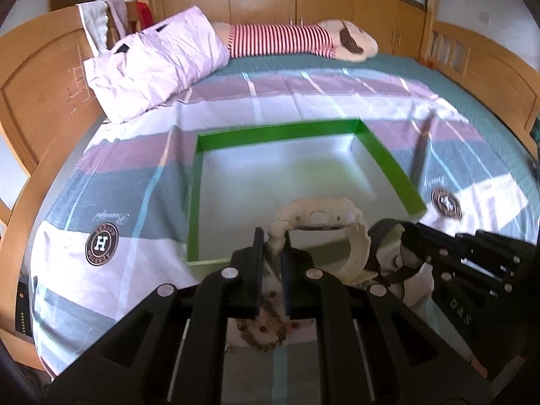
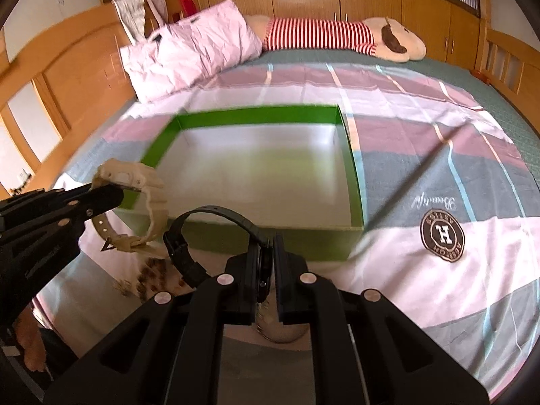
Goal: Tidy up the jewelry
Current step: 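Carry the white watch into the green box with the left tool while the right tool places the black watch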
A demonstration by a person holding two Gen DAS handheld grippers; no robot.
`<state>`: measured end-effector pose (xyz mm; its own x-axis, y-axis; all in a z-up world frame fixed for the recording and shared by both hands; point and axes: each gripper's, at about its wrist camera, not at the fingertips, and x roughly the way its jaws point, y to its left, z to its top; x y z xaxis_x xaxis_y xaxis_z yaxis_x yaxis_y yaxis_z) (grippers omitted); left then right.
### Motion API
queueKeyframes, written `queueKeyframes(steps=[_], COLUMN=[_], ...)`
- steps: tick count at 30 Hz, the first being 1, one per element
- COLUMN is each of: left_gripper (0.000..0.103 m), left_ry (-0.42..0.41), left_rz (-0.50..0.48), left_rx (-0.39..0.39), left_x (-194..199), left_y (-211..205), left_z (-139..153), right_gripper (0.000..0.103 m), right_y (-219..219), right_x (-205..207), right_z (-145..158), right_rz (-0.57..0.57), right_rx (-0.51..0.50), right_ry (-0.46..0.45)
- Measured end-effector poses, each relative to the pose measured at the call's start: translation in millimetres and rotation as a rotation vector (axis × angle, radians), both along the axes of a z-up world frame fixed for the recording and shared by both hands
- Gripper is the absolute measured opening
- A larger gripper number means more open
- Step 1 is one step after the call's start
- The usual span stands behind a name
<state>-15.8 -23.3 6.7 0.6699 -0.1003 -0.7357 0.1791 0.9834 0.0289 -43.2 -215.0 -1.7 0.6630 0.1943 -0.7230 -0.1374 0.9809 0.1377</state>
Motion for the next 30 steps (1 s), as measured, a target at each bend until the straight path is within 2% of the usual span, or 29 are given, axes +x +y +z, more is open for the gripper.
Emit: queueKeyframes(steps=[3, 9, 13, 20, 24, 30], left_gripper=[0.009, 0.009, 0.009, 0.009, 0.009, 0.009], left_ry=[-0.027, -0.043, -0.032, 0.005, 0.046, 0.092], left_rz=[0.029, 0.066, 0.093, 0.144, 0.157, 0.161], left_rx=[0.002, 0.004, 0.0, 0.002, -0.023, -0.014], left_x=[5.2, 16.8, 25.6, 43.6, 55.0, 67.0], left_y=[4.2, 10.5, 14.9, 19.8, 20.9, 16.2], left_z=[7.5, 12.6, 10.5, -1.5, -11.5, -28.2], right_gripper=[0.008, 0.008, 0.008, 0.008, 0.008, 0.008], right_y=[-4.9, -19.3, -15.1, -6.1, -5.4, -11.8], right_x=[2.1, 22.3, 43.2, 63.8, 70.5, 83.1], right_z=[8.4, 20.5, 23.0, -3.9, -11.4, -22.4], right_rz=[-0.009, -0.047, -0.01, 0.003, 0.003, -0.023], right_rx=[-0.007, 0.002, -0.017, -0.023, -0.036, -0.038], right_ry=[-0.031, -0.024, -0.01, 0.046, 0.055, 0.085])
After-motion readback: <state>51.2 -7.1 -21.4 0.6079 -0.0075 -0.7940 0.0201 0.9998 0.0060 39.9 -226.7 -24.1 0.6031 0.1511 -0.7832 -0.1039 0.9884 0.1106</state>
